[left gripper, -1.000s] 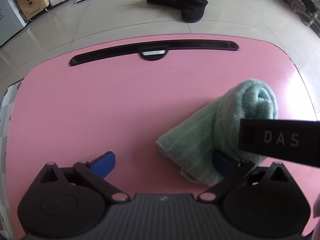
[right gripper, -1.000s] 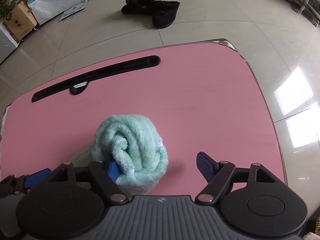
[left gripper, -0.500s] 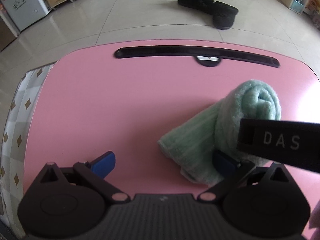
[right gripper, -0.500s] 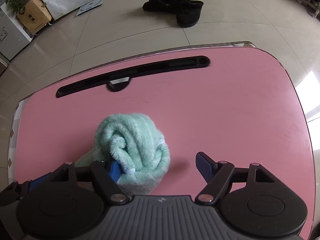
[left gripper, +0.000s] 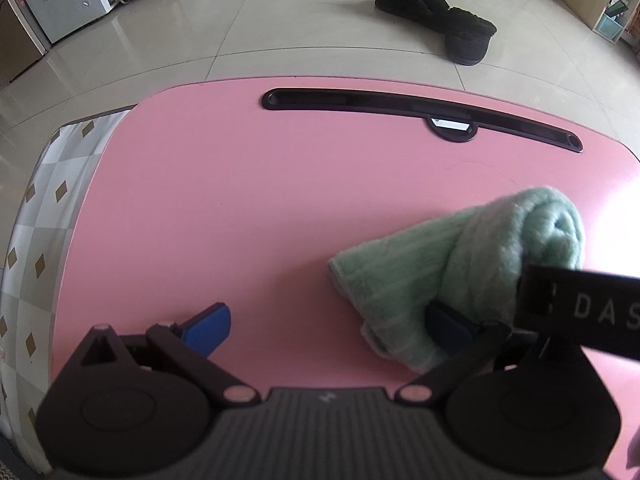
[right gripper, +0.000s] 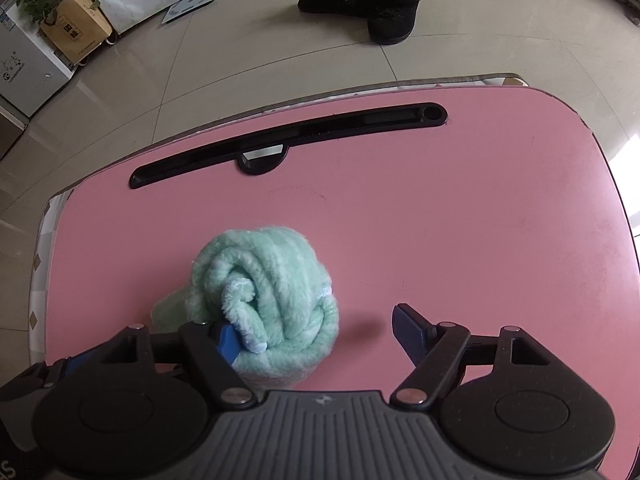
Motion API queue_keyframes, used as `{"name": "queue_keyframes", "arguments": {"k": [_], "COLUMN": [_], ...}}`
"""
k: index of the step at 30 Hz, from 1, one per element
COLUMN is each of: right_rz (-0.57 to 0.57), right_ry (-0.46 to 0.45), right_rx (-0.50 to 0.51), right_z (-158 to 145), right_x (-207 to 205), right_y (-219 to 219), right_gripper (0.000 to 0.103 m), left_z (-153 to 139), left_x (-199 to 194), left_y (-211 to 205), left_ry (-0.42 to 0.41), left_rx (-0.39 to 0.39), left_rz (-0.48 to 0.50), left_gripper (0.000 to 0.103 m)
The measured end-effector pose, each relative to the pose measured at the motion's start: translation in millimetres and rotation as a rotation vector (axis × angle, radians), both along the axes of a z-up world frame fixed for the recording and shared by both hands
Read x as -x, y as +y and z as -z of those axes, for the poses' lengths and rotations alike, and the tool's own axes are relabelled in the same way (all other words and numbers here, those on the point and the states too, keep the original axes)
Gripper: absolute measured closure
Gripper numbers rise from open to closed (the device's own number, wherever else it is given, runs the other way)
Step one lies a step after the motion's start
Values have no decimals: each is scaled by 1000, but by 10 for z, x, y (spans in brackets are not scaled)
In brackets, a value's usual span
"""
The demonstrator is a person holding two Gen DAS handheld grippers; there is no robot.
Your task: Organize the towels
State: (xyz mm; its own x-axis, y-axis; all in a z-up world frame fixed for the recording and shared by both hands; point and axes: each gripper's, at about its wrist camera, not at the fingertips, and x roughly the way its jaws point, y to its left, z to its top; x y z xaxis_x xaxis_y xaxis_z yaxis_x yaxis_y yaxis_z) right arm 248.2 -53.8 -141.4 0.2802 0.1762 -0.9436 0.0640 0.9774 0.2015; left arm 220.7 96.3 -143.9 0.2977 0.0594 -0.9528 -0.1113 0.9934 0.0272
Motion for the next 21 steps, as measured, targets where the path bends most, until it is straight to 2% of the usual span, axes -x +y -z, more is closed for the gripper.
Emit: {"name": "queue_keyframes", "arguments": {"k": [4,11,14,18,21], "right_rz": [-11,-23,-44,-79,-63], "right_ry": [0,-37,-39,-53,-30], "right_rx": [6,8,-15,6,3], "right_z": [21,18,-24,-98,-97], "right_x": [20,50,50,71,59], "right_y": [-16,-29,-37,-39,-90], "right_gripper": [24,21,21,21,20], "left_z": [-9,0,-2,-4,-3], "left_x": [9,9,12,13,13], "left_y": [-23,40,36,28,31], "left_ry": [-5,-3,-4,-4,-5], "left_rx": [-15,8,0,-3,-1], "left_rz": [11,12,13,12,11], "left_gripper": [0,0,0,0,0]}}
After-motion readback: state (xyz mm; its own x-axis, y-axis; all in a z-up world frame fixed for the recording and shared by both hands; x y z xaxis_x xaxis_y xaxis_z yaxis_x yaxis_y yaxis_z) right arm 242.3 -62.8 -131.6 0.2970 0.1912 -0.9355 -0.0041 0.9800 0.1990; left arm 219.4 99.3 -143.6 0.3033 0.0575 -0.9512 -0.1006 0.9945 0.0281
